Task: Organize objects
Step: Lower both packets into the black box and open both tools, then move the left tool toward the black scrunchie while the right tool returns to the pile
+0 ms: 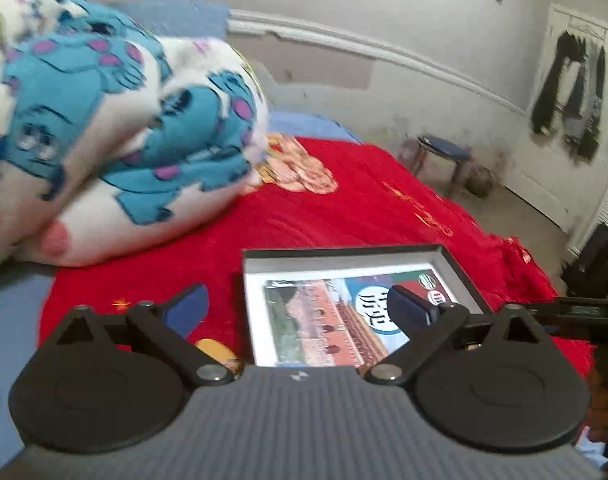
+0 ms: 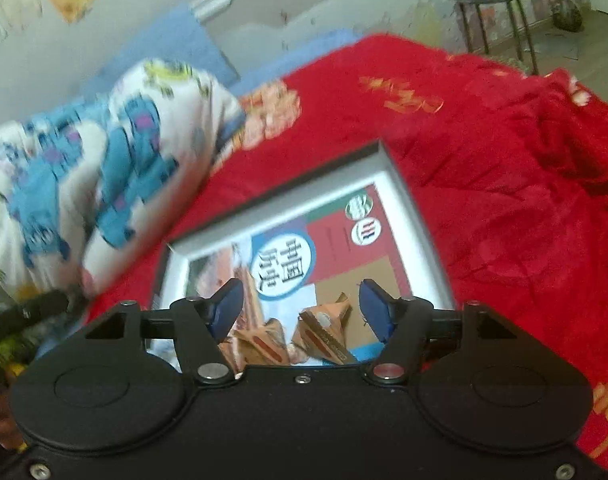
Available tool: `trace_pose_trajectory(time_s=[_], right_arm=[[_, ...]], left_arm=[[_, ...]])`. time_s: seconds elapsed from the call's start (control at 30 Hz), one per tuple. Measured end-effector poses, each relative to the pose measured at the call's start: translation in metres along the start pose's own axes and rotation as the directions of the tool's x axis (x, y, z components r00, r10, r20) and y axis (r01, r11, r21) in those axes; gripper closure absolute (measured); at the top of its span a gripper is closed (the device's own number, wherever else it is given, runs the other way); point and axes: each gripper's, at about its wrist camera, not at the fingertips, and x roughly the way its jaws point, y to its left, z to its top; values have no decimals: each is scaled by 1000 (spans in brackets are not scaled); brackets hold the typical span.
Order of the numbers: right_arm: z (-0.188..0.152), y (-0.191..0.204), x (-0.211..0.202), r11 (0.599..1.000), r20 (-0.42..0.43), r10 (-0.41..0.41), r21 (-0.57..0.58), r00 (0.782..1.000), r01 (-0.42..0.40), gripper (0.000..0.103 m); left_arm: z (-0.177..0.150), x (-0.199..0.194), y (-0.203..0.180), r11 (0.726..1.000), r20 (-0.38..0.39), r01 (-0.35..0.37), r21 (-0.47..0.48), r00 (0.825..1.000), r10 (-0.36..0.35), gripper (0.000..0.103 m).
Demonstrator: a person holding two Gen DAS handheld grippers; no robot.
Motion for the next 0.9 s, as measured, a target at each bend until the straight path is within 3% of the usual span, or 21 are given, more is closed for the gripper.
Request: trace_pose_trajectory(time_s=[0.17,0.33,0.5,0.6,0.73,0.9], right_arm=[[-22,1,-52,997,108,-80,21,991,78,38],[-52,-2,-72,992,116,-107,75,988,99,38],[-80,9,-67,995,71,-87,47,994,84,38],[-91,17,-48,996,6,-90,11,996,90,39],[-100,19,-26,998,-68,-67,16,995,68,39],[-103,22,-13,998,-78,-65,4,995,65,38]], left_arm=[[-35,-28,-8,999,26,32,-39,999,-31,3],[-70,-33,-3,983,-13,80,-167,996,-83,3],[-85,-20,-13,990,-51,54,-129,997,-61,3],[-98,-11,-21,992,-56,13,-128,998,-20,4],[-111,3,-35,998,-104,-35,-57,994,29,8],[-119,19,-40,994,-130,-27,-104,991,13,17]])
